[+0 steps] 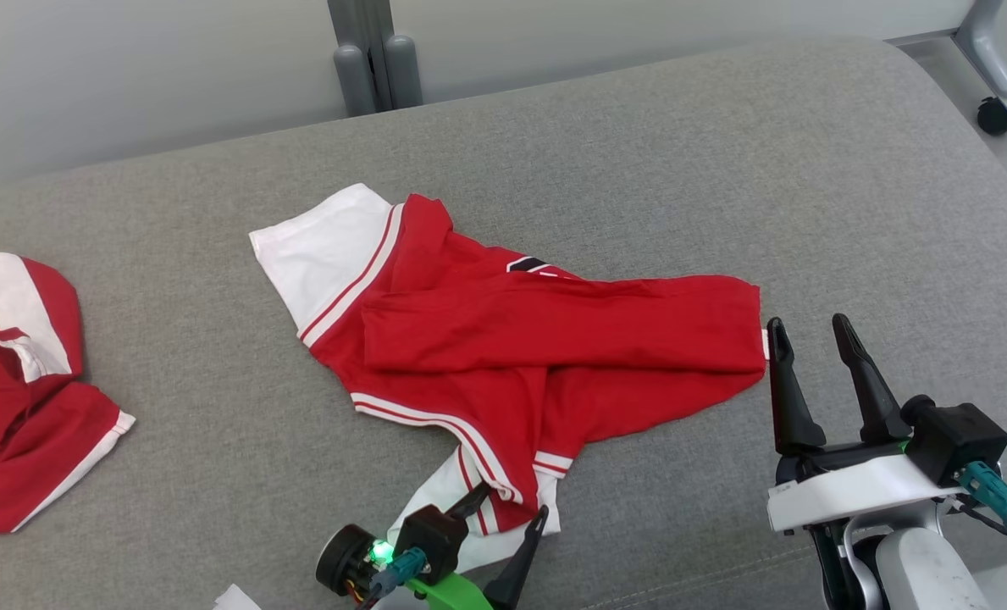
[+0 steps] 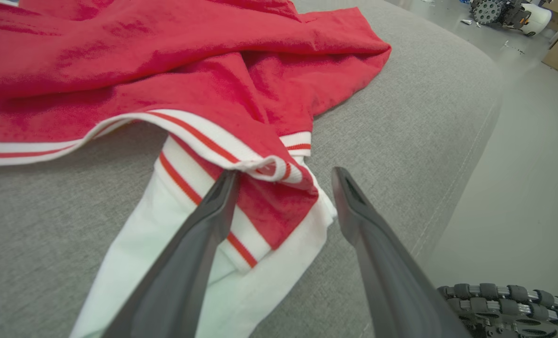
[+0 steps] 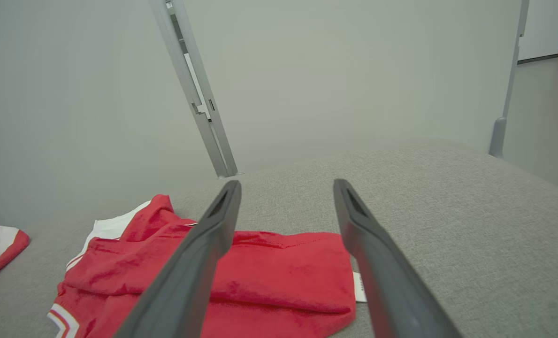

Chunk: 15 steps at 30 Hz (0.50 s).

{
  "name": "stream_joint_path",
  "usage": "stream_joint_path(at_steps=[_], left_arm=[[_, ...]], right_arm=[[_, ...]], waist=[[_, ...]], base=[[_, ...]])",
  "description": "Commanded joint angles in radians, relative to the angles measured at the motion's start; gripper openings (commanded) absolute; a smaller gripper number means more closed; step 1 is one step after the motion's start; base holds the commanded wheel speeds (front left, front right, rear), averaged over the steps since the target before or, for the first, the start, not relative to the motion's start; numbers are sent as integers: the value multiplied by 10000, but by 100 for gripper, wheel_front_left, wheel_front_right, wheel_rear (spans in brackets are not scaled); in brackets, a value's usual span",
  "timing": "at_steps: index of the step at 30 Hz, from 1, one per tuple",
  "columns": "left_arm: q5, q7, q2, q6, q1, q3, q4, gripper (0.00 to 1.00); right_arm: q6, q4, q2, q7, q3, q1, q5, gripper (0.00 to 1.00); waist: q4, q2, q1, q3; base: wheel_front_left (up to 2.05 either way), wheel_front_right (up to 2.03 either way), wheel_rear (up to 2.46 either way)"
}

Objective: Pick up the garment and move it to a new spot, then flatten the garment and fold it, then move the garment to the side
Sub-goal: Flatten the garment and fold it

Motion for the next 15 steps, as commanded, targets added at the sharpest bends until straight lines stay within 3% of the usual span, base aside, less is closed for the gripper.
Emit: stream_joint_path(at_steps=[1, 10, 11, 12, 15], left_arm=[[-108, -2, 53, 3, -192, -42, 151, 100], [-452, -2, -19, 3, -674, -376, 376, 100], [-601, -2, -27, 3, -782, -277, 406, 18], [-674, -2, -29, 3, -817, -251, 420, 0], [-810, -2, -33, 101, -969, -87, 377, 0]], right_arm=[[-2, -24, 7, -48, 24, -115, 12, 100], [-2, 35, 24, -48, 101, -157, -36, 100], [-1, 63, 27, -48, 100, -166, -46, 100], [-1, 74, 29, -48, 106, -176, -49, 100], [-2, 107, 35, -49, 141, -174, -65, 100]], waist=[[-89, 0, 0, 88], [-117, 0, 0, 110], [-85, 0, 0, 97], [-71, 0, 0, 89], [-16, 0, 0, 30]], base=[[0, 0, 0], [0, 0, 0], [0, 0, 0], [0, 0, 0], [0, 0, 0]])
